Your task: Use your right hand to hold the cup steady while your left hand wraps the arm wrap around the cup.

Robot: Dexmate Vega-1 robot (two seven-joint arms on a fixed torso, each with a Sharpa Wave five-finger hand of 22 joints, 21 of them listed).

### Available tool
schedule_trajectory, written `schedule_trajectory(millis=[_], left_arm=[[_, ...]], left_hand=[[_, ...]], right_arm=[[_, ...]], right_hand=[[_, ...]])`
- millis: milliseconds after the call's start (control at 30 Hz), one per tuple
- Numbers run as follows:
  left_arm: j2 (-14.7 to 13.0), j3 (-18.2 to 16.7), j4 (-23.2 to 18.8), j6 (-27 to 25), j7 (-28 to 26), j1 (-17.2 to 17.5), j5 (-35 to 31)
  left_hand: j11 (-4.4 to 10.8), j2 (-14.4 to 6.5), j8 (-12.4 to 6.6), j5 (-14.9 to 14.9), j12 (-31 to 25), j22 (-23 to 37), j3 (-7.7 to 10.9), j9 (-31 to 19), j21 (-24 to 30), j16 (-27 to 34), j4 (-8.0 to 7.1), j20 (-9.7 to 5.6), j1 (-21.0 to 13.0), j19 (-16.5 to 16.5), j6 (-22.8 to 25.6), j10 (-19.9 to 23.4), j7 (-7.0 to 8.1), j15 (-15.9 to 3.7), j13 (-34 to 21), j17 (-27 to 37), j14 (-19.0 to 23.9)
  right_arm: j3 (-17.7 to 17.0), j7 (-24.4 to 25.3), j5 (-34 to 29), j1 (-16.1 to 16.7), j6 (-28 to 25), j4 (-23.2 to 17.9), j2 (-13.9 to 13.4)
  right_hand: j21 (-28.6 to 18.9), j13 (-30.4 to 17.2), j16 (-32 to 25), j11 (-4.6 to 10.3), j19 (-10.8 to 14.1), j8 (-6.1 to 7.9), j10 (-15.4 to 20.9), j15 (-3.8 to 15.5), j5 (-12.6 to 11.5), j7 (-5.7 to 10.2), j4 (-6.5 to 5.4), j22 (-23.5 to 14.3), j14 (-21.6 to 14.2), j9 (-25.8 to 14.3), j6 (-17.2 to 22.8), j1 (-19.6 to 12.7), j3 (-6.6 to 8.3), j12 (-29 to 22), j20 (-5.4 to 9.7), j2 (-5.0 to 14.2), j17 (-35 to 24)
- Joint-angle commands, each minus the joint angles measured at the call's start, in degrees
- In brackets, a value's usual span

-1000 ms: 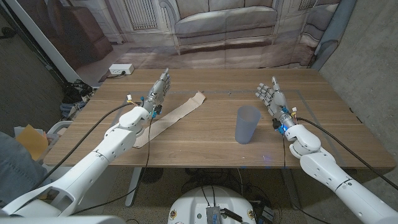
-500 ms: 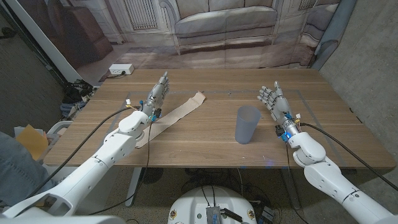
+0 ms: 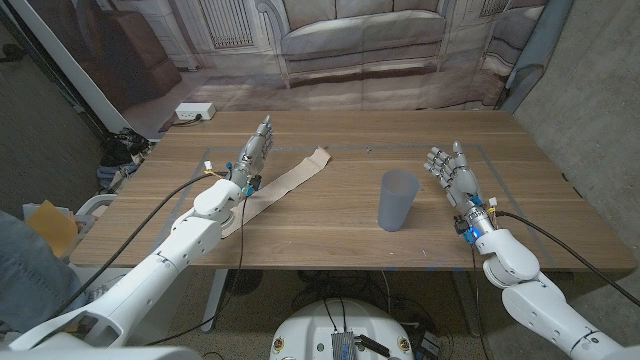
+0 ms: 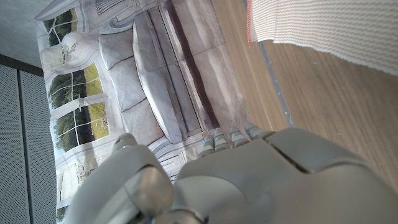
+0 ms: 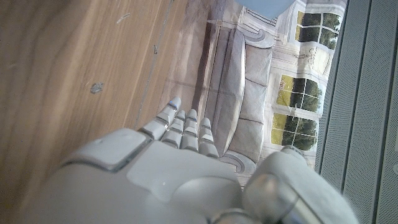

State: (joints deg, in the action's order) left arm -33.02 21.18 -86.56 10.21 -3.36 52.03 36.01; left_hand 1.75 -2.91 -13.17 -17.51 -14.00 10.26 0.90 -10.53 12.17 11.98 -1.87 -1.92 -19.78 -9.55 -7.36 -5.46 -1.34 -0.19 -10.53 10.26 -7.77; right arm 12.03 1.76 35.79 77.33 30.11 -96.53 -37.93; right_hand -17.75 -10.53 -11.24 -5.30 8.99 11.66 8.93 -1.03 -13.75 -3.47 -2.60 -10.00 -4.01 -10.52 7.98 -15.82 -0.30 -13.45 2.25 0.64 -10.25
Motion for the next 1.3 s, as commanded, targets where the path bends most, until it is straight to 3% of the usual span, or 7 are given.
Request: schedule_trajectory(millis=[33,600,1167,1300], left_arm=[[0.82,0.37,-0.20,0.20,-0.94,-0.43,-0.51],[2.19,1.36,0.23,0.00,-0.33,-1.90,-0.43],[3.00,2.79,0.42,-1.22,0.03,-4.01,-1.35],[3.03,2.84,0.40,-1.39,0.09,-4.25,-1.36]], left_hand=[[0.10,0.11,-0.05,0.35,0.24,0.16,-0.09,-0.14,0.07,-0.18,0.23,-1.18,-0.18,-4.75,0.34,0.08,-0.13,-0.15,-0.22,0.16,0.30],[0.10,-0.01,0.06,0.60,0.37,0.20,-0.17,-0.15,-0.03,-0.30,0.39,-0.90,-0.54,-4.76,0.84,0.50,-0.08,-0.28,-0.23,0.19,0.58],[0.17,-0.11,0.21,0.83,0.56,0.23,-0.28,-0.16,-0.12,-0.45,0.42,-0.62,-0.69,-4.82,1.09,0.65,-0.04,-0.44,-0.24,0.22,0.63],[0.19,-0.13,0.26,0.88,0.60,0.24,-0.32,-0.16,-0.13,-0.46,0.42,-0.56,-0.71,-4.80,1.14,0.70,0.02,-0.48,-0.24,0.23,0.70]], right_arm=[[-1.82,0.56,-1.13,5.41,4.09,-0.19,0.38],[-3.38,6.34,-11.16,12.07,6.76,-2.21,1.42],[-3.63,13.21,-27.00,13.86,8.28,-0.80,3.81],[-3.46,15.13,-30.42,13.70,8.56,0.01,4.63]], right_hand=[[0.18,-0.19,-0.10,0.13,0.83,0.03,0.26,-0.22,-0.20,-0.02,0.34,-0.18,-0.47,-0.25,0.78,-0.64,0.14,-0.24,1.97,0.07,-0.19],[0.67,-0.20,0.09,0.79,1.41,0.11,0.82,0.33,-0.27,0.53,1.33,-0.15,-0.74,-0.28,1.23,-2.49,0.87,-0.23,2.37,0.86,-0.14],[1.46,-0.23,0.37,1.49,1.34,0.08,0.65,0.45,-0.33,0.81,2.92,-0.10,-0.49,-0.30,1.22,-4.62,1.01,0.03,2.46,-0.06,-0.10],[1.77,-0.25,0.41,2.04,1.39,0.11,0.63,0.70,-0.46,0.91,3.75,-0.09,-0.51,-0.31,1.22,-5.73,1.05,0.11,2.45,-0.65,-0.10]])
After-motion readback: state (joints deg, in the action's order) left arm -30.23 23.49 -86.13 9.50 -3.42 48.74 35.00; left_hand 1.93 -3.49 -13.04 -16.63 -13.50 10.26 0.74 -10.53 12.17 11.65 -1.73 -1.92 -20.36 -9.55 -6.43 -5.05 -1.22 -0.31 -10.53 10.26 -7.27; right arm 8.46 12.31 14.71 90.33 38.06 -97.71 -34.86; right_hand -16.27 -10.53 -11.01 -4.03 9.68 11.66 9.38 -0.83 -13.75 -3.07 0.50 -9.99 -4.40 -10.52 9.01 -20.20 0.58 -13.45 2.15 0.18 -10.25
